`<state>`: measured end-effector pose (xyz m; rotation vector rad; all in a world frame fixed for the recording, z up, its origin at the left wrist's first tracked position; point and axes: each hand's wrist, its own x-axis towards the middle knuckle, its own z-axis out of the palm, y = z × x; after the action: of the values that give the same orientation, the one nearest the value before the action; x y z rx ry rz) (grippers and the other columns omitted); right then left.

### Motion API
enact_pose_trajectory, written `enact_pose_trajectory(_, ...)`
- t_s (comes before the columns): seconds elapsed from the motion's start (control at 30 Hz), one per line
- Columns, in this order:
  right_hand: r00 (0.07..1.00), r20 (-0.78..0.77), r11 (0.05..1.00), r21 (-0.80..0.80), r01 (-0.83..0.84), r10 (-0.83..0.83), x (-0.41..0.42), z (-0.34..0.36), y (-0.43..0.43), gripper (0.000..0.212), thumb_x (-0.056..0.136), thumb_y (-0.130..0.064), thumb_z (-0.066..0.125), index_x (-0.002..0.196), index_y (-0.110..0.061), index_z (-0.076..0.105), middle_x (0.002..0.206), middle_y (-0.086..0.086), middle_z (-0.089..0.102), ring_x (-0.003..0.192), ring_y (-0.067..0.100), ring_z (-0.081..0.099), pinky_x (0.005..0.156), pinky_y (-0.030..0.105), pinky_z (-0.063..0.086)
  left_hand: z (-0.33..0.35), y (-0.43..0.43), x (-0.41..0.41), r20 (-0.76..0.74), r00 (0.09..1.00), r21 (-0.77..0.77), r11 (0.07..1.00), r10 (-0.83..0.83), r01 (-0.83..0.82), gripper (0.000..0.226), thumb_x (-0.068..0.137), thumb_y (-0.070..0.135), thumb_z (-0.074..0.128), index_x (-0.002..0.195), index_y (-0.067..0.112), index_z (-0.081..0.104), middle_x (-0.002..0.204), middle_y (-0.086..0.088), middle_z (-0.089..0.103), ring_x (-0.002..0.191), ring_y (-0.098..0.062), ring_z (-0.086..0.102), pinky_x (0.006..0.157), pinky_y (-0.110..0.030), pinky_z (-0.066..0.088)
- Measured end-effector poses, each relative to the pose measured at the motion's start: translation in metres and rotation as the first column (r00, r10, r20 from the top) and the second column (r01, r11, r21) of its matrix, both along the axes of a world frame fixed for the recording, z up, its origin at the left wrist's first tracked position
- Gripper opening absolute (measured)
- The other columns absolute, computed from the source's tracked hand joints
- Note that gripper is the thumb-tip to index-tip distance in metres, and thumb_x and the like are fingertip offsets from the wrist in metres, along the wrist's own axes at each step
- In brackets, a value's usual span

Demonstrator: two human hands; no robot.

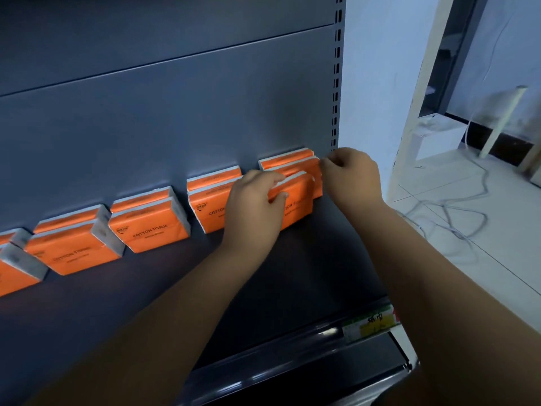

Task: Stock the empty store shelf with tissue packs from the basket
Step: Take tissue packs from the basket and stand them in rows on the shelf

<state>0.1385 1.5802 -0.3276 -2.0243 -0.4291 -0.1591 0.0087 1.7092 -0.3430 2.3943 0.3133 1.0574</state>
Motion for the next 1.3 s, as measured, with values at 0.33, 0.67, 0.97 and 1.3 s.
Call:
enact_pose_trajectory(0.33, 0.990, -0.124, 0.994, -0.080, -0.078, 0.067, -0.014, -0.001, -0.004, 0.027, 0.085, -0.022, 0.066, 0.111, -0.018, 0.064, 0.098, -0.003, 0.065, 0.093, 0.018, 0.062, 0.077, 0.031, 0.048, -0.010, -0.015, 0.025, -0.003, 0.998, -0.013, 0.998, 0.058, -0.058, 0.049, 0.076, -0.016, 0.061, 0.117, 0.008, 0.073, 0.115, -0.008, 0.067, 0.112, -0.027, 0.062, 0.096, -0.034, 0.050)
enact_pose_trajectory(0.67, 0.993, -0.117, 0.973, -0.229, -0.036, 0.009, -0.018, 0.007, -0.003, 0.016, 0.085, -0.015, 0.055, 0.100, -0.015, 0.060, 0.086, -0.002, 0.059, 0.081, 0.021, 0.058, 0.060, 0.029, 0.041, -0.010, -0.010, 0.023, -0.051, 0.997, -0.062, 0.996, 0.063, -0.066, 0.042, 0.077, -0.014, 0.071, 0.115, 0.005, 0.068, 0.117, -0.009, 0.061, 0.100, -0.029, 0.063, 0.089, -0.026, 0.045)
enact_pose_trajectory(0.97, 0.928, 0.347, 0.970, -0.237, -0.054, 0.137, -0.091, 0.032, 0.014, 0.051, 0.103, -0.044, 0.045, 0.139, -0.009, 0.057, 0.138, 0.012, 0.061, 0.132, 0.032, 0.052, 0.103, 0.041, 0.042, 0.027, -0.008, -0.057, -0.068, 0.993, 0.157, 0.984, 0.096, -0.085, 0.041, 0.100, 0.019, 0.055, 0.138, 0.007, 0.060, 0.154, -0.014, 0.051, 0.144, -0.029, 0.046, 0.120, -0.035, 0.031)
enact_pose_trajectory(1.3, 0.714, 0.301, 0.769, -0.358, -0.530, 0.632, -0.283, 0.035, 0.086, 0.074, 0.104, -0.058, 0.034, 0.160, -0.010, 0.034, 0.167, 0.007, 0.033, 0.157, 0.023, 0.021, 0.129, 0.037, 0.015, 0.054, 0.047, -0.314, -0.289, 0.644, 0.472, 0.690, 0.709, -0.548, 0.073, 0.102, 0.058, 0.028, 0.159, 0.013, 0.038, 0.164, -0.012, 0.039, 0.155, -0.037, 0.028, 0.123, -0.057, 0.023)
